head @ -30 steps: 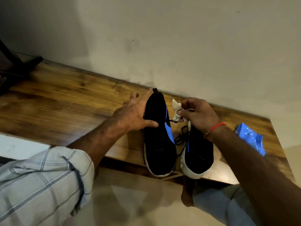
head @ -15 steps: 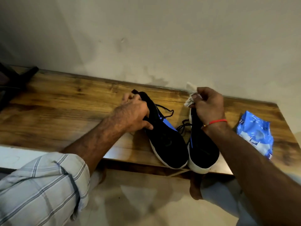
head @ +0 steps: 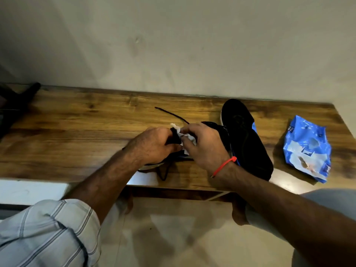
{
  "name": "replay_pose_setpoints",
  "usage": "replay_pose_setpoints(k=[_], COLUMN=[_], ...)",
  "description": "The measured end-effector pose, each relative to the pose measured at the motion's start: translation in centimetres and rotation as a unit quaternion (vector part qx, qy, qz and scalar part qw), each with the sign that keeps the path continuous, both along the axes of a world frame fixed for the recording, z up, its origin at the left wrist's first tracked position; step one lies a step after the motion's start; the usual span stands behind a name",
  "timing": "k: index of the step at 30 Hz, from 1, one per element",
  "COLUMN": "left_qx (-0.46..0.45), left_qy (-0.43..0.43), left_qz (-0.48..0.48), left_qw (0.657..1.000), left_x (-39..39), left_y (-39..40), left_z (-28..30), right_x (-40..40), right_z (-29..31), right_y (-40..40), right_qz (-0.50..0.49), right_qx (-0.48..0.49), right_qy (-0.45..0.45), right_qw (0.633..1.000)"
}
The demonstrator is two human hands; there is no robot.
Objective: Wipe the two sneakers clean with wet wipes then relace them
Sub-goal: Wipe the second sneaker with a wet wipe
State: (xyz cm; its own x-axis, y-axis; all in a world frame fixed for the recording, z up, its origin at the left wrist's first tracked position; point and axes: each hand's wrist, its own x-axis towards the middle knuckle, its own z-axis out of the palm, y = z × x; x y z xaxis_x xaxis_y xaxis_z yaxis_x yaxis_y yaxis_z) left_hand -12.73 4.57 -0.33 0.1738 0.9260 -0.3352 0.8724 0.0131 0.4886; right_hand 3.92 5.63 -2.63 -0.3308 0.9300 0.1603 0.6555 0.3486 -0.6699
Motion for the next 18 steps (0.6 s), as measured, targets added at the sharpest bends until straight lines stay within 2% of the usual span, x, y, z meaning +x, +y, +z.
replay_pose_setpoints(k=[2,3,5,7,9,11,14,18], left_qx=[0.003,0.006,0.007,0.013,0.015,-0.002,-0.044,-0.072], left_qy=[-0.013,-0.003,0.015,0.013,0.012,0.01,0.016,0.023], left_qz=[0.01,0.021,0.039,0.049,0.06,0.069,0.068,0.06], left_qw=[1.0,1.0,0.999,0.999,0.998,0.998,0.997,0.995], left_x=[0.1,0.2,0.4,0.8,1.1,1.2,1.3,1.1], left_y=[-0.4,-0.5,-1.1,-1.6,-1.8,-1.8,-1.7,-1.6], left_z=[0.1,-0.1,-0.5,-0.8,-0.8,-0.6,-0.4,-0.4], right_x=[0.1,0.6,2.1,3.8,5.1,5.2,2.9,0.2], right_z=[-0.6,-0.8,-1.0,-0.7,-0.4,-0.3,-0.4,0.1], right_y=[0.4,1.0,2.7,4.1,5.1,5.2,3.1,1.1], right_qz=[0.019,0.033,0.05,0.029,-0.024,-0.051,0.002,0.036], right_qx=[0.024,0.02,-0.016,-0.052,-0.048,-0.041,-0.069,-0.123], right_qy=[-0.026,-0.069,-0.212,-0.319,-0.348,-0.32,-0.182,-0.015], right_qw=[0.999,0.997,0.976,0.946,0.936,0.945,0.981,0.992])
